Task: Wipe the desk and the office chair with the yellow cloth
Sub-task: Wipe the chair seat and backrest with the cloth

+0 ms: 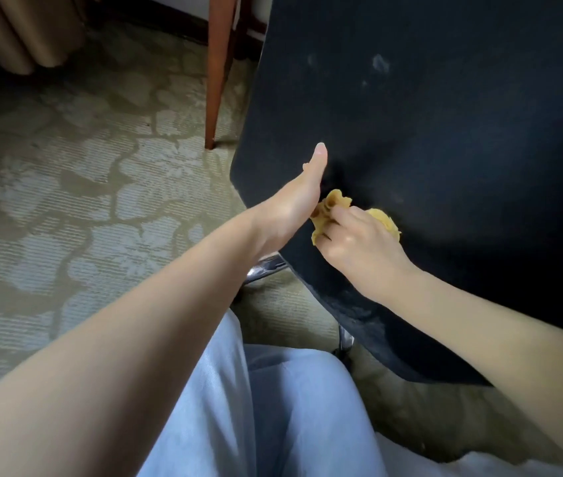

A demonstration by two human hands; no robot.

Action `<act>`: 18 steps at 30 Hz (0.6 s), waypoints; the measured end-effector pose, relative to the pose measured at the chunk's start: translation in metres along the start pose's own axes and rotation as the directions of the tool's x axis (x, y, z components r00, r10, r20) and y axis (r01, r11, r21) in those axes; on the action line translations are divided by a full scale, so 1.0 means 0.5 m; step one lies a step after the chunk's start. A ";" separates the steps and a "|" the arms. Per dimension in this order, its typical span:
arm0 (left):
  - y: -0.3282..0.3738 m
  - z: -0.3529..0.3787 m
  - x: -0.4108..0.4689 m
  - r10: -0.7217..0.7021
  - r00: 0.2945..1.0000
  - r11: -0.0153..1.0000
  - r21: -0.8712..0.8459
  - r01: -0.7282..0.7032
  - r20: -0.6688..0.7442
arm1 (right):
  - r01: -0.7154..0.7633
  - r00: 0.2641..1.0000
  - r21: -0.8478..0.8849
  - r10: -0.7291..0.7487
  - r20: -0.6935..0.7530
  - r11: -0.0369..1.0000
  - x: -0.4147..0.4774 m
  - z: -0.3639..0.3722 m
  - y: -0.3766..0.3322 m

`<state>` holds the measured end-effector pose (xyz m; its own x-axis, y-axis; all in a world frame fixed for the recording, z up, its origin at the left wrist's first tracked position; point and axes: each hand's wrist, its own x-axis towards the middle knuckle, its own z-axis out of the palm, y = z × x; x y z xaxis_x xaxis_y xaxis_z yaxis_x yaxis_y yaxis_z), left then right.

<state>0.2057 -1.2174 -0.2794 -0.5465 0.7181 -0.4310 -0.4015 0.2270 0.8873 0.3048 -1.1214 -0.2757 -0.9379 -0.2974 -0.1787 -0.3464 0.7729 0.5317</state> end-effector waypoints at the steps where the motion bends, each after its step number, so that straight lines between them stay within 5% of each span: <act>1: -0.001 -0.006 0.007 -0.009 1.000 1.000 -0.012 0.010 0.007 | -0.001 0.999 -0.010 0.001 0.040 1.000 0.022 0.003 -0.006; 8: 0.015 -0.049 0.041 -0.022 1.000 0.999 0.044 0.022 0.016 | -0.152 0.950 0.138 0.106 0.294 0.979 0.152 0.056 -0.045; 18: 0.035 -0.075 0.085 -0.006 1.000 1.000 0.007 0.006 -0.027 | -0.008 0.912 0.140 -0.050 0.407 0.990 0.176 0.163 -0.134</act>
<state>0.1479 -1.2077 -0.2883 -0.5633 0.6989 -0.4406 -0.3995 0.2363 0.8857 0.2440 -1.1539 -0.3944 -0.8464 -0.0820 -0.5261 -0.3380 0.8462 0.4118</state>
